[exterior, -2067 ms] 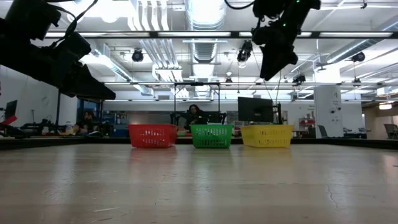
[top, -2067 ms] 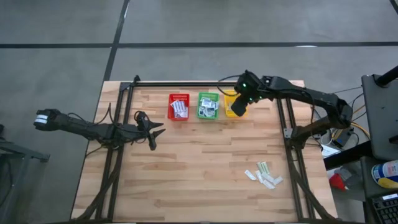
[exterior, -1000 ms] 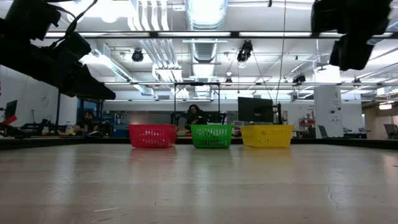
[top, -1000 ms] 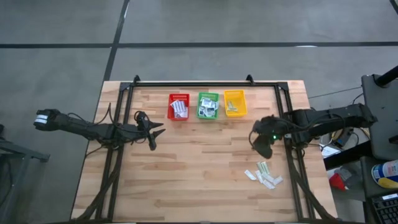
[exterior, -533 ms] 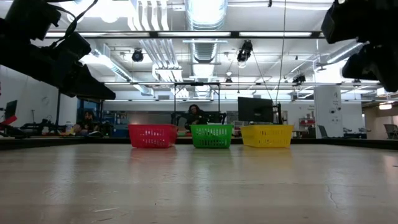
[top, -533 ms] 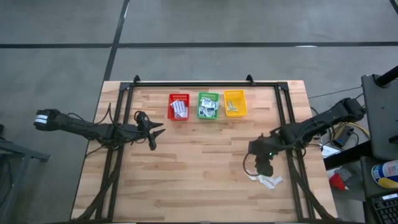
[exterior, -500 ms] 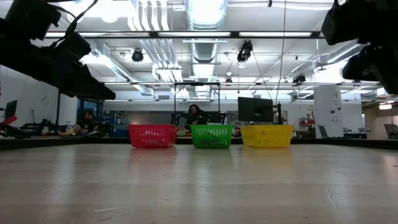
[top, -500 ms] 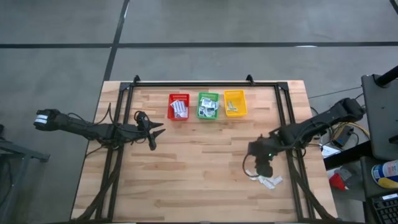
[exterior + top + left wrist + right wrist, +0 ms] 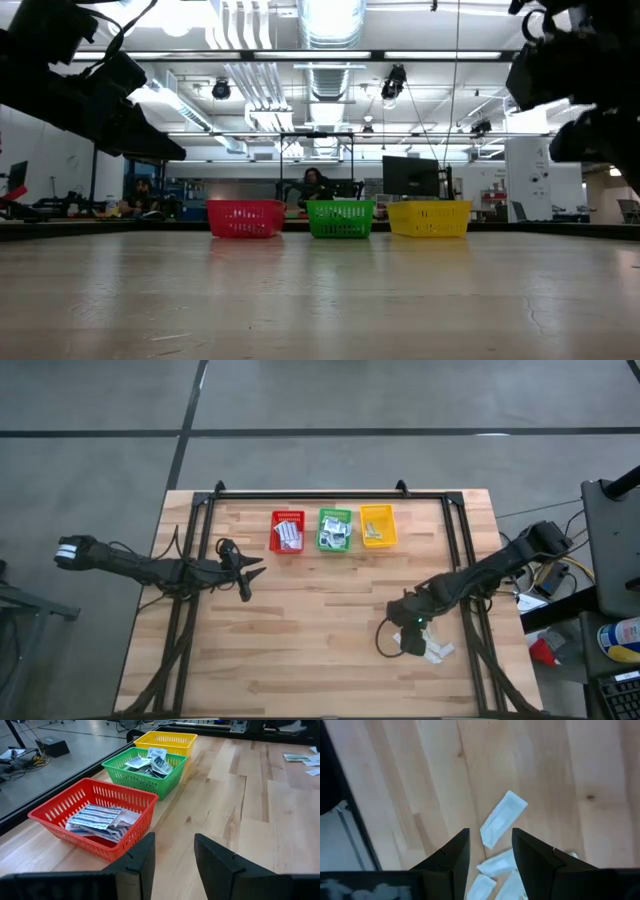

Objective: Pick & Place First Aid Supplies
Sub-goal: Put the green bandage into the yellow basket

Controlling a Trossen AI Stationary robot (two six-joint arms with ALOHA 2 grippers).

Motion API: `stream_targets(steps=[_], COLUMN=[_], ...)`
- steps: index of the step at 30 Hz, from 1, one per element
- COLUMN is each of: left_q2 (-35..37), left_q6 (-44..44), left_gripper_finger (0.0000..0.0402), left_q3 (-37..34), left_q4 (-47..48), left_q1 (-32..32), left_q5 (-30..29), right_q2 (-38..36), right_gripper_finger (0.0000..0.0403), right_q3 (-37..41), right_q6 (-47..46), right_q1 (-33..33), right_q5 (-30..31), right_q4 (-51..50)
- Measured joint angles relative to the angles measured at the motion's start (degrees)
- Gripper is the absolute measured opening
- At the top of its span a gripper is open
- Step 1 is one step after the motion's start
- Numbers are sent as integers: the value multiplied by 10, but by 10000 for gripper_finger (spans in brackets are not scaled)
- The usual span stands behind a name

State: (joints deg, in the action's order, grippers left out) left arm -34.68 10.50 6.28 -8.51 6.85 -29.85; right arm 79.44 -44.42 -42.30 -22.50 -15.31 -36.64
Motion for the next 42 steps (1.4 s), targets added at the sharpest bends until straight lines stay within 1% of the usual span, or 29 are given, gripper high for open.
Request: stream_targets(steps=[9,14,18,27,36,42], left_q2=[0,0,0,0,0,0], left_q6=[0,0,0,0,0,0], left_gripper_finger=[133,133,133,133,133,133], left_q3=[0,0,0,0,0,0], left_q4=[0,0,0,1,5,5], left_q1=[0,0,0,0,0,0], left_q5=[1,2,3,4,4,4], right_q2=[83,103,114,122,120,110], right_gripper_finger=[144,144,144,144,130,119], right_q3=[0,-5,-9,-10,-13,-39], right_q6=[-10,-13,-20,-69,-83,-79], right_q1=[-13,-17,-17,-20,-25,-27], right_q5=[2,-2,2,3,2,0], right_q4=[17,66,67,67,75,68])
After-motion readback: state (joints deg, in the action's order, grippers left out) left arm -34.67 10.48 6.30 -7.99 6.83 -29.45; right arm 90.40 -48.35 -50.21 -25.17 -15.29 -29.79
